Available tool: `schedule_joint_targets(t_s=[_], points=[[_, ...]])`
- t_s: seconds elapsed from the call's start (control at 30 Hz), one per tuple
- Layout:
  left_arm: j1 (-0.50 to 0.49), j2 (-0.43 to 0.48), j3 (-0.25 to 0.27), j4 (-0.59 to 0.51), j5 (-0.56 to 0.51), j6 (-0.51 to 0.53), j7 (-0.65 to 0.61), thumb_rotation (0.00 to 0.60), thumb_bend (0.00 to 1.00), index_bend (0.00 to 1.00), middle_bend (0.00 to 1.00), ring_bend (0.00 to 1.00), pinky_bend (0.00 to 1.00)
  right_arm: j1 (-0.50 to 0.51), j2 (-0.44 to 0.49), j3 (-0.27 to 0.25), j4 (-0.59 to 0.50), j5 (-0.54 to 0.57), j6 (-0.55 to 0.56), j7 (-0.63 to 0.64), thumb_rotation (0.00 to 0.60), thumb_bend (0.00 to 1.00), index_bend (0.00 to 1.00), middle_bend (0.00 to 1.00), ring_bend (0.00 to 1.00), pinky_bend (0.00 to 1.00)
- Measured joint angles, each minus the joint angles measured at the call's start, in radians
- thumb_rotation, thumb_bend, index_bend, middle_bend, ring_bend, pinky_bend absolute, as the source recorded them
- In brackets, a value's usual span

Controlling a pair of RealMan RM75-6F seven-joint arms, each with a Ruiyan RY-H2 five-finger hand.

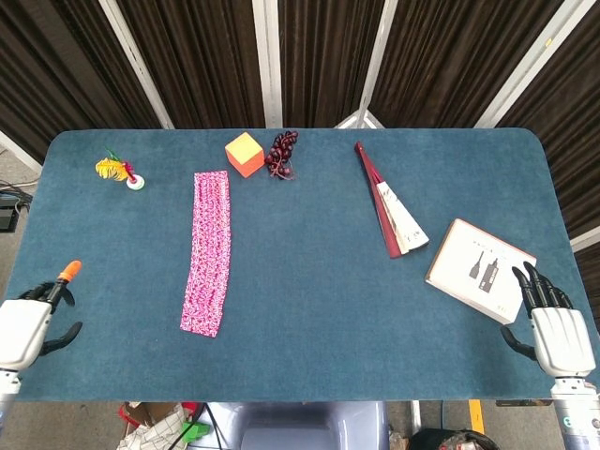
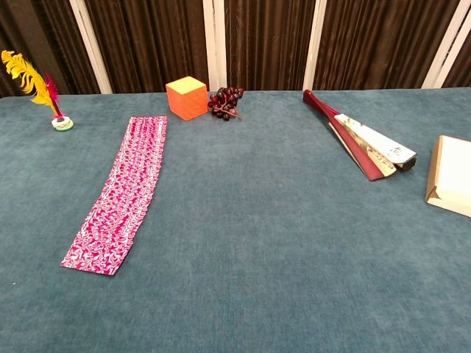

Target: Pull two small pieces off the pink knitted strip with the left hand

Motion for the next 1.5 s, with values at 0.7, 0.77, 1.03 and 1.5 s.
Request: schedule_joint_targets(t_s=[0.7, 0.77, 1.03, 1.5], points=[[-0.224, -0.071, 0.053, -0.128, -0.142, -0.495, 0.236, 0.600, 0.96, 0.09, 0.88, 0.76, 0.72, 0.000, 0.001, 0.005, 0.009, 0.016, -0.005, 0.011, 0.600, 0.27, 0.00, 0.00, 0.14, 0.25], [-0.240, -0.089, 0.062, -0.136, -0.154, -0.520, 0.259, 0.600, 0.96, 0.09, 0.88, 0.76, 0.72, 0.000, 0.001, 0.006, 0.011, 0.017, -0.005, 0.011, 0.600, 0.27, 0.00, 0.00, 0.14, 0.25], [-0.273, -0.134, 0.091, -0.155, -0.182, -0.567, 0.321, 0.600, 0.96, 0.09, 0.88, 0.76, 0.72, 0.000, 0.000, 0.009, 0.015, 0.021, -0.004, 0.015, 0.600, 0.27, 0.00, 0.00, 0.14, 0.25], [-0.309, -0.162, 0.099, -0.174, -0.298, -0.580, 0.417, 0.600, 0.97, 0.09, 0.88, 0.77, 0.73, -0.003, 0.005, 0.012, 0.016, 0.021, 0.004, 0.028, 0.600, 0.27, 0.00, 0.00, 0.14, 0.25]])
